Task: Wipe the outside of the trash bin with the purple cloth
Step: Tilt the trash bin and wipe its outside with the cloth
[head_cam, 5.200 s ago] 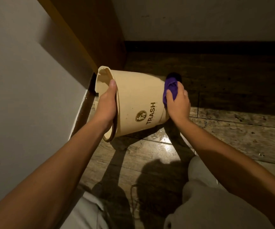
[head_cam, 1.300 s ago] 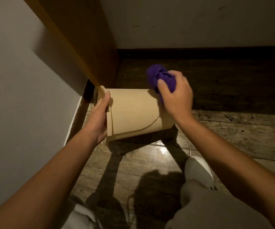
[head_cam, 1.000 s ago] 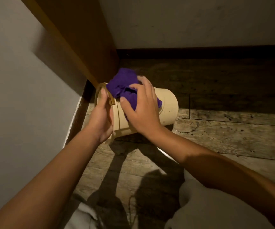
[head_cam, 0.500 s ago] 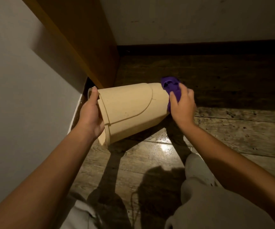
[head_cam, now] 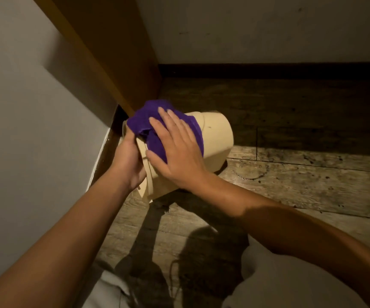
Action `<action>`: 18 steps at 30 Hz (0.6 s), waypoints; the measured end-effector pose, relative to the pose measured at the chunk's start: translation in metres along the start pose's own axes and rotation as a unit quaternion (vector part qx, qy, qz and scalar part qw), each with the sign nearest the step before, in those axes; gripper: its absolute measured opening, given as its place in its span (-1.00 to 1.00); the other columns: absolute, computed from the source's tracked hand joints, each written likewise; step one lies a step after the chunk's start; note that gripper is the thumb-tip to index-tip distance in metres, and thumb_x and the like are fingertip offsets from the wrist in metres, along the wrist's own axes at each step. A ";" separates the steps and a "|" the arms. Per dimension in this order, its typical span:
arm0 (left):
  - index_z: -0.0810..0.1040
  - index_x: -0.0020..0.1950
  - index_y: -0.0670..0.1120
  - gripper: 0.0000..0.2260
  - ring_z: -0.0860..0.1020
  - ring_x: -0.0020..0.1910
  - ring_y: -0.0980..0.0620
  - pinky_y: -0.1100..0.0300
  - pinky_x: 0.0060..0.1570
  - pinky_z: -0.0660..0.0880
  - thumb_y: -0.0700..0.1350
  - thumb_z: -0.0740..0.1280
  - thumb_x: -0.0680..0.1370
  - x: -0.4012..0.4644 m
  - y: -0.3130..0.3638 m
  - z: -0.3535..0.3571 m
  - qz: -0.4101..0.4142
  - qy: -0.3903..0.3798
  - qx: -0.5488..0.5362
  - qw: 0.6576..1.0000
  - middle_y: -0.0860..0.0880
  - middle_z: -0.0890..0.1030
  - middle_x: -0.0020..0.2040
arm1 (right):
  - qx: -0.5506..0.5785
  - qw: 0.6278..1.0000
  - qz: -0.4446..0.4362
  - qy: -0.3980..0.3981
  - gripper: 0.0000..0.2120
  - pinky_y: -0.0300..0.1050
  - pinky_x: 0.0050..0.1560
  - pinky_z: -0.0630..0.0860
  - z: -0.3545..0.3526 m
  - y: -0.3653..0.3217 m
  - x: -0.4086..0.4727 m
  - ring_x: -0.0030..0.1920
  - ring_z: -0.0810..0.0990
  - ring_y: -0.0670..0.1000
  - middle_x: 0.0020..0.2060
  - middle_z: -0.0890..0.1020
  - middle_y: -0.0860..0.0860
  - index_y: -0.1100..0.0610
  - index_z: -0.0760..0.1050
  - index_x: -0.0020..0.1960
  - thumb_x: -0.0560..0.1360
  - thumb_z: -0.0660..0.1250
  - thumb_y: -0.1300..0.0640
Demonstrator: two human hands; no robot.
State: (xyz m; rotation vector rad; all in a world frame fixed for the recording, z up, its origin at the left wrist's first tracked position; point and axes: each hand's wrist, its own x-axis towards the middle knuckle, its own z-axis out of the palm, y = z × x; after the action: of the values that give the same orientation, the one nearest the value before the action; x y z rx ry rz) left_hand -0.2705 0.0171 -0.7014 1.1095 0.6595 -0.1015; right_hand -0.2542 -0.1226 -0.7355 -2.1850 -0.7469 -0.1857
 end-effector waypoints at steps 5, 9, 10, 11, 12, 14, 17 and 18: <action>0.66 0.28 0.00 -0.52 0.75 0.07 -0.17 -0.10 -0.10 0.71 0.30 0.15 0.66 0.000 -0.004 -0.007 -0.041 0.028 0.034 0.998 -0.18 0.76 0.14 | -0.092 0.995 -0.009 0.033 -0.50 0.19 0.47 0.29 -0.002 0.053 -0.007 0.50 0.38 0.24 0.55 0.39 0.17 0.01 0.40 0.56 0.68 0.16 -0.12; 0.68 0.22 0.04 -0.55 0.76 0.03 -0.16 -0.13 -0.14 0.70 0.31 0.19 0.63 0.001 -0.004 -0.010 -0.027 0.047 0.050 0.997 -0.14 0.78 0.08 | -0.124 0.979 0.140 0.082 -0.55 0.21 0.40 0.35 -0.017 0.098 -0.008 0.43 0.44 0.27 0.51 0.44 0.17 0.02 0.45 0.52 0.68 0.14 -0.06; 0.72 0.16 0.06 -0.55 0.76 0.03 -0.15 -0.12 -0.14 0.70 0.32 0.19 0.62 0.002 -0.003 -0.011 -0.023 0.046 0.051 0.997 -0.13 0.78 0.07 | -0.137 0.975 0.157 0.080 -0.56 0.21 0.40 0.35 -0.021 0.108 -0.010 0.43 0.42 0.26 0.51 0.43 0.18 0.02 0.44 0.52 0.69 0.13 -0.05; 0.76 0.07 0.09 -0.55 0.77 0.01 -0.14 -0.10 -0.16 0.70 0.33 0.19 0.62 0.003 -0.003 -0.011 -0.021 0.048 0.054 0.997 -0.12 0.79 0.06 | -0.142 0.972 0.172 0.076 -0.56 0.19 0.38 0.37 -0.025 0.117 -0.011 0.43 0.41 0.25 0.51 0.42 0.18 0.02 0.42 0.53 0.70 0.12 -0.04; 0.77 0.00 0.11 -0.56 0.77 -0.02 -0.12 -0.08 -0.21 0.70 0.33 0.19 0.62 0.004 -0.001 -0.012 -0.019 0.052 0.056 0.997 -0.10 0.79 0.03 | -0.137 0.969 0.193 0.073 -0.57 0.16 0.35 0.40 -0.028 0.125 -0.012 0.41 0.42 0.24 0.50 0.41 0.19 0.02 0.39 0.54 0.71 0.11 -0.04; 0.74 0.05 0.08 -0.58 0.78 -0.08 -0.10 -0.05 -0.30 0.69 0.31 0.20 0.63 0.005 0.000 -0.011 -0.022 0.064 0.048 0.997 -0.09 0.80 -0.03 | -0.123 0.957 0.254 0.068 -0.58 0.10 0.23 0.49 -0.036 0.137 -0.012 0.32 0.49 0.22 0.42 0.45 0.20 0.04 0.36 0.54 0.73 0.09 -0.02; 0.67 0.17 0.06 -0.55 0.78 -0.07 -0.09 -0.02 -0.30 0.70 0.33 0.16 0.64 0.006 0.000 -0.011 -0.018 0.049 0.053 0.997 -0.09 0.80 -0.01 | -0.143 0.924 0.352 0.051 -0.61 0.07 0.11 0.52 -0.058 0.150 -0.007 0.22 0.59 0.22 0.30 0.55 0.19 0.06 0.40 0.51 0.73 0.12 0.00; 0.67 0.21 0.05 -0.53 0.77 -0.02 -0.10 -0.02 -0.25 0.70 0.34 0.16 0.64 0.006 0.001 -0.011 -0.015 0.028 0.060 0.998 -0.10 0.79 0.04 | -0.141 0.922 0.355 0.060 -0.62 0.07 0.13 0.52 -0.065 0.149 -0.007 0.22 0.59 0.21 0.30 0.56 0.17 0.06 0.42 0.50 0.72 0.13 0.00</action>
State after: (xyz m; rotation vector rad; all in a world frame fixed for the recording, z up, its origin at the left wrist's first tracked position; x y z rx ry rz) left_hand -0.2707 0.0280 -0.7070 1.2211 0.7272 -0.1364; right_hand -0.1680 -0.2489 -0.7913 -2.5429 0.1840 -0.0510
